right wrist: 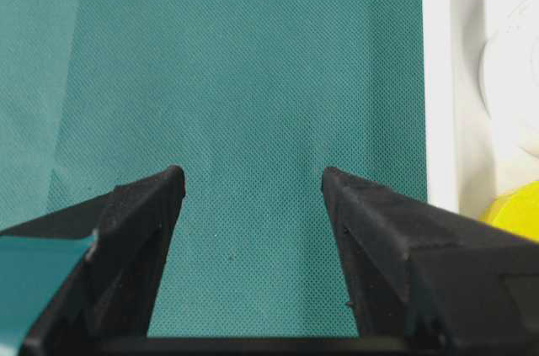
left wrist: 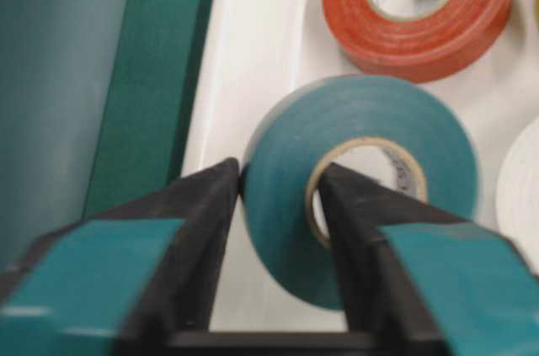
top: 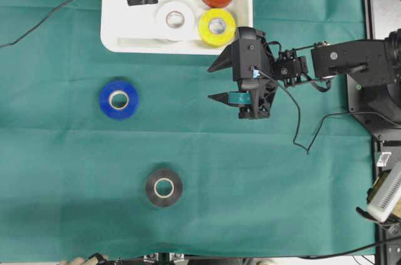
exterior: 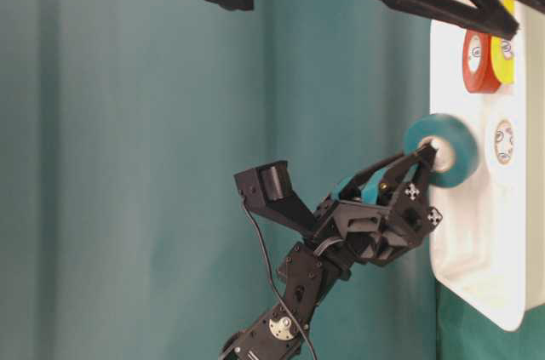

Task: Put the tape alternately from left to right into the white case.
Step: 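Carry teal tape with left gripper into tray and release it, then withdraw left gripper from tray back over blue tape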

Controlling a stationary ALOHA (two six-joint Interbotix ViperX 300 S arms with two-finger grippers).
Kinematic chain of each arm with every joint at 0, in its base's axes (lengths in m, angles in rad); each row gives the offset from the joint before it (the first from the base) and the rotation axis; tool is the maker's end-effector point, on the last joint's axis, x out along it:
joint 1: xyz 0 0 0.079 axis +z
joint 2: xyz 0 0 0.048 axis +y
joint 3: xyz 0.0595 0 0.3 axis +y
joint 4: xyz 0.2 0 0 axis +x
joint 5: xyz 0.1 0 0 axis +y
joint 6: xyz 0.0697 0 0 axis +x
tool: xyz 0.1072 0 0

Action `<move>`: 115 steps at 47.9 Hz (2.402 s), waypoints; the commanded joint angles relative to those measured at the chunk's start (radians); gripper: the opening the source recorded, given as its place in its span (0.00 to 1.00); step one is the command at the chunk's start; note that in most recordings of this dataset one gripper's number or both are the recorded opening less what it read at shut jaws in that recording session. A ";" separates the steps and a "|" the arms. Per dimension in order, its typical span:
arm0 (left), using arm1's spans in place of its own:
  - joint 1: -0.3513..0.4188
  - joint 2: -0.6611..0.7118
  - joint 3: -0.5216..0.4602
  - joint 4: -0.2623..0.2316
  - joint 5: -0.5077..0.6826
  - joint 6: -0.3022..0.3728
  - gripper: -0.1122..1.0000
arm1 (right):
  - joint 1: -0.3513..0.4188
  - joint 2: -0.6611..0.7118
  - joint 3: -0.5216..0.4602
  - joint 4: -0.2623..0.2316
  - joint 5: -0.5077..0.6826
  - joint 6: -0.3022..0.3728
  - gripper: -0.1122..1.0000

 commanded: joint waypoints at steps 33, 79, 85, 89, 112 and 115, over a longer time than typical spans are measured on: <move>-0.006 -0.106 0.051 0.000 -0.009 -0.008 0.66 | 0.002 -0.035 -0.003 0.002 -0.009 0.000 0.79; -0.187 -0.328 0.282 -0.005 0.014 -0.118 0.66 | 0.000 -0.035 -0.008 0.000 -0.009 0.000 0.79; -0.213 -0.357 0.314 -0.005 0.025 -0.183 0.66 | 0.000 -0.035 -0.008 0.000 -0.009 -0.002 0.79; -0.232 -0.370 0.328 -0.005 0.032 -0.216 0.66 | 0.000 -0.037 -0.009 0.000 -0.009 -0.002 0.79; -0.348 -0.411 0.400 -0.005 0.034 -0.302 0.66 | 0.000 -0.035 -0.012 0.002 -0.031 0.000 0.79; -0.354 -0.413 0.407 -0.005 0.034 -0.314 0.66 | 0.000 -0.035 -0.011 0.002 -0.038 0.000 0.79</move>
